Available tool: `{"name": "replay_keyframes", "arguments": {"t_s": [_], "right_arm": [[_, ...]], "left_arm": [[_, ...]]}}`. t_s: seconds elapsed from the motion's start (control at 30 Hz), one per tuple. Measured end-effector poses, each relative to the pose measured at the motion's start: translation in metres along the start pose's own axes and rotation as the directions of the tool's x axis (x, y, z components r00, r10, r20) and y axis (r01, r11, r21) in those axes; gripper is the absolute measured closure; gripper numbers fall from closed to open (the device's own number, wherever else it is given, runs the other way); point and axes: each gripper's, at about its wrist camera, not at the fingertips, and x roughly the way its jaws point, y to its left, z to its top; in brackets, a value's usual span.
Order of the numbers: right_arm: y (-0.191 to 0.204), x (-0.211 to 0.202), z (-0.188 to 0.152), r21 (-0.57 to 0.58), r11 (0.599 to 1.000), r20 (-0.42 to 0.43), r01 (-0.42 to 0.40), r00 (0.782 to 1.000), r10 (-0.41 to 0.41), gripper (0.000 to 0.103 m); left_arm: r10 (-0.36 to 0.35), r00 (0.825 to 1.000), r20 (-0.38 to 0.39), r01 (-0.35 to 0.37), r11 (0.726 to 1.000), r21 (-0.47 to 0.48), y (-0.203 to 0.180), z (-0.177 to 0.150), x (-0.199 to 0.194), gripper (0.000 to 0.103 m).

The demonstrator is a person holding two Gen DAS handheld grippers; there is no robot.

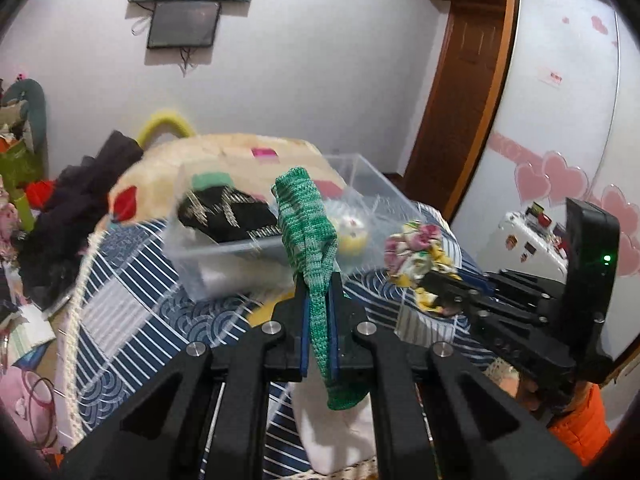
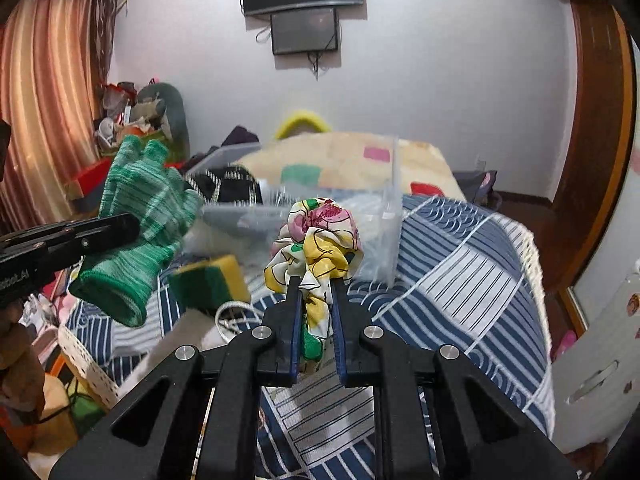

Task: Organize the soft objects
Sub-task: 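Drop the scrunchie and green glove into the clear box, opening both grippers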

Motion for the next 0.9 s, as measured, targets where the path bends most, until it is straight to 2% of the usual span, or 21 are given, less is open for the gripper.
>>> {"name": "replay_keyframes", "arguments": {"t_s": [0.17,0.3,0.5,0.67,0.9], "right_arm": [[0.004,-0.004,0.021,-0.002,1.000,0.047,0.017,0.999,-0.017,0.091],[0.004,-0.005,0.036,-0.012,0.999,0.089,0.040,0.995,-0.039,0.091],[0.002,-0.001,0.060,-0.021,0.998,0.141,0.052,0.989,-0.049,0.091],[0.006,0.005,0.074,-0.024,0.999,0.175,0.049,0.984,-0.044,0.091],[0.014,0.027,0.081,-0.032,0.999,0.156,0.040,0.987,-0.035,0.091]], "left_arm": [[0.040,0.998,0.055,-0.040,0.999,-0.007,0.011,0.020,-0.010,0.096],[0.048,0.995,0.082,-0.046,0.999,-0.024,0.018,0.035,-0.012,0.096],[0.106,0.987,0.124,-0.107,0.994,0.008,0.018,0.051,-0.007,0.096],[0.116,0.986,0.118,-0.118,0.993,0.014,0.022,0.066,0.009,0.096],[0.115,0.987,0.116,-0.116,0.993,0.008,0.026,0.079,0.035,0.096]]}}
